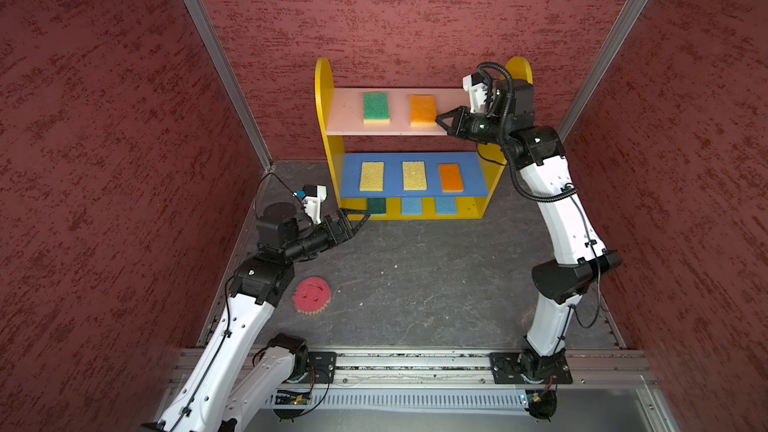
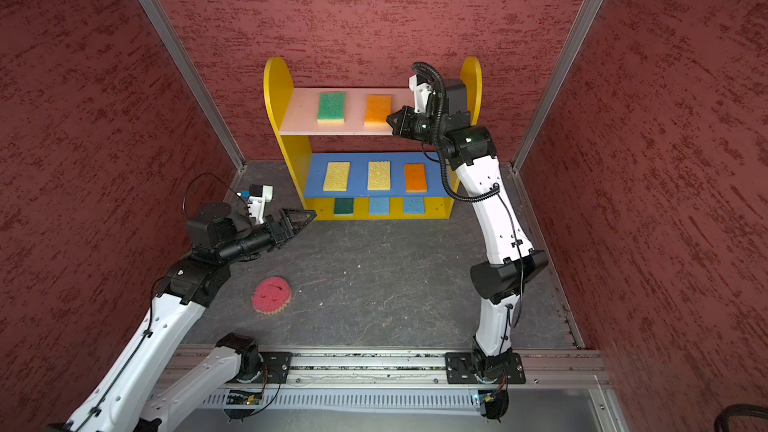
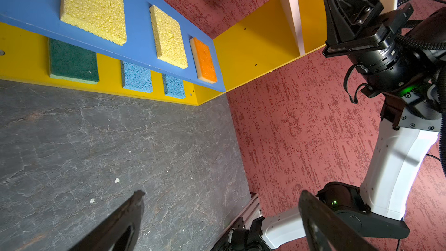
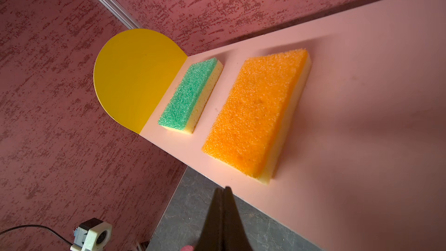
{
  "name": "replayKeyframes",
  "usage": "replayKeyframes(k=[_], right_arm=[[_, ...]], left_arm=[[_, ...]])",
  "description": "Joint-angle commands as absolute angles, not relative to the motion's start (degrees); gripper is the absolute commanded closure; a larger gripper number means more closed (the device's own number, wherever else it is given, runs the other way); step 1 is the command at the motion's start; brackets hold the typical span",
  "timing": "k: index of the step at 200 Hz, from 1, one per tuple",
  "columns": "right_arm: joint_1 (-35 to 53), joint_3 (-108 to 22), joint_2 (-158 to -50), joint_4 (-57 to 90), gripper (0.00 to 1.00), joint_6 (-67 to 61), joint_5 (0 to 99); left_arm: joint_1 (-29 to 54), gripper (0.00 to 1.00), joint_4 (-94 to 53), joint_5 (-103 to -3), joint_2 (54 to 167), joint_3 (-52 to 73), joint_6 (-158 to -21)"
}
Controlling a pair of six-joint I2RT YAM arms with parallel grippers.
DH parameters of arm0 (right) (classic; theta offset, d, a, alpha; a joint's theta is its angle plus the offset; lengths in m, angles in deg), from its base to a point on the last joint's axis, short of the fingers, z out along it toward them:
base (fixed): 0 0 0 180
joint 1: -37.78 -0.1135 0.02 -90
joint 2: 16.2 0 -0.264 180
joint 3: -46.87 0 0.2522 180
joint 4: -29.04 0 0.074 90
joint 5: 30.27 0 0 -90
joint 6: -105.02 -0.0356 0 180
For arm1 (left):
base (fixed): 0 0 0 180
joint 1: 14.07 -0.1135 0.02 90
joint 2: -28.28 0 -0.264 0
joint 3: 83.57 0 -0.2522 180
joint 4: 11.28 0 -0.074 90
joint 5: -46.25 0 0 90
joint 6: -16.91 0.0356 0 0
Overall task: Place and organize the cleaning sponges onto the shelf
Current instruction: 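Open the right gripper and press the orange sponge flat on the board, then withdraw the right gripper toward the floor while the left gripper reaches the pink round sponge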
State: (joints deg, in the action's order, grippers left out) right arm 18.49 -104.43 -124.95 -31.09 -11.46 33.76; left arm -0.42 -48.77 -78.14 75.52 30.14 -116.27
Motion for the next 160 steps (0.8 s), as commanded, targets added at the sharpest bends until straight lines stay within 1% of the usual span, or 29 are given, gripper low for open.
replayKeyframes(k=[1,160], right_arm=[[18.21,-103.91,-124.59,-31.78,1.00,-10.82,33.02],[18.62,-104.08,-127.94,-30.69,1.00,-10.29,36.69]], left_arm=[[-0.89,0.01,-48.86,-78.14,75.21,28.35,-115.82],[-1.02,0.01,-49.08,-78.29,75.36,28.79,-115.64]])
